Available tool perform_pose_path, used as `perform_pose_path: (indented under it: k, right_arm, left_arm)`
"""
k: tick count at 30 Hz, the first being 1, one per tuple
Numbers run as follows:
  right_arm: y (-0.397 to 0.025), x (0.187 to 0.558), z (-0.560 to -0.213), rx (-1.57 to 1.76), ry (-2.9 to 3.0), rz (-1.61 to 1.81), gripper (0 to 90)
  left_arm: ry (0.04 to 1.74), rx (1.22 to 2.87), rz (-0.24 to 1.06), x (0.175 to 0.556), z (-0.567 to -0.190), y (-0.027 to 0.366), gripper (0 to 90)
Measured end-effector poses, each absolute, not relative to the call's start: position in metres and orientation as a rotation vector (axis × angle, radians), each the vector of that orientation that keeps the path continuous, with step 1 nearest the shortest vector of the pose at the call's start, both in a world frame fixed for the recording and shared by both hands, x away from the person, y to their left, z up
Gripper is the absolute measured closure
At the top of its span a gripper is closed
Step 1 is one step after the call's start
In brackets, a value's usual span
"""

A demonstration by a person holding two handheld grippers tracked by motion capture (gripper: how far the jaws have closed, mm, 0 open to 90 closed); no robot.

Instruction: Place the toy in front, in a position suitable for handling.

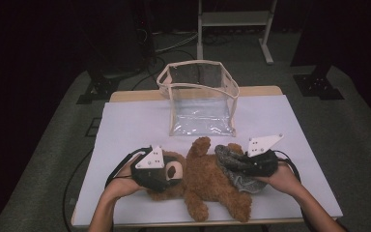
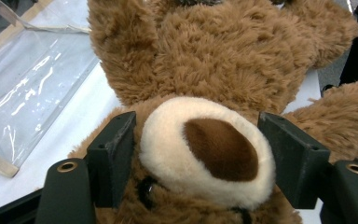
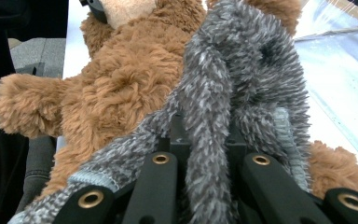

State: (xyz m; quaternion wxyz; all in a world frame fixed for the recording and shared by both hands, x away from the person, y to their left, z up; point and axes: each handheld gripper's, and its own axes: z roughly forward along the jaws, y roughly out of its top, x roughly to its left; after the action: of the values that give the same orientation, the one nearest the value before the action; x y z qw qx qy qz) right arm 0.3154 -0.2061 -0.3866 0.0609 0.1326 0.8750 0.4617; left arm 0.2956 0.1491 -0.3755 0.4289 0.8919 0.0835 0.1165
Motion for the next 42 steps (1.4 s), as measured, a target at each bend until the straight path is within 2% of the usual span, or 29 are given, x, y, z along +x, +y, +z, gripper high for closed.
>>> perform_pose_path:
  k: [7,17,22,25,34,37,42]
  right_arm:
    - [-0.207,0.314,-0.39,0.417,2.649,1.414,79.8]
    - [-0.21,0.309,-0.396,0.42,2.659,1.408,79.9]
    - [-0.209,0.307,-0.396,0.414,2.664,1.412,79.9]
    - [-0.208,0.305,-0.391,0.385,2.674,1.387,79.8]
    - [-0.187,0.316,-0.356,0.269,2.639,1.332,79.8]
    - [-0.184,0.324,-0.36,0.28,2.659,1.293,79.8]
    - [-0.208,0.331,-0.376,0.383,2.663,1.28,79.8]
  left_arm:
    - [0.225,2.205,0.264,0.295,-0.37,0.157,28.6]
    - [0.275,2.125,0.243,0.298,-0.359,0.17,36.0]
    - [0.275,2.163,0.156,0.299,-0.367,0.166,42.0]
    - [0.265,2.19,0.11,0.298,-0.371,0.161,42.7]
    - [0.234,2.224,0.129,0.295,-0.373,0.159,43.2]
    - [0.236,2.22,0.129,0.295,-0.373,0.159,43.4]
    - [0.239,2.212,0.129,0.295,-0.374,0.159,43.5]
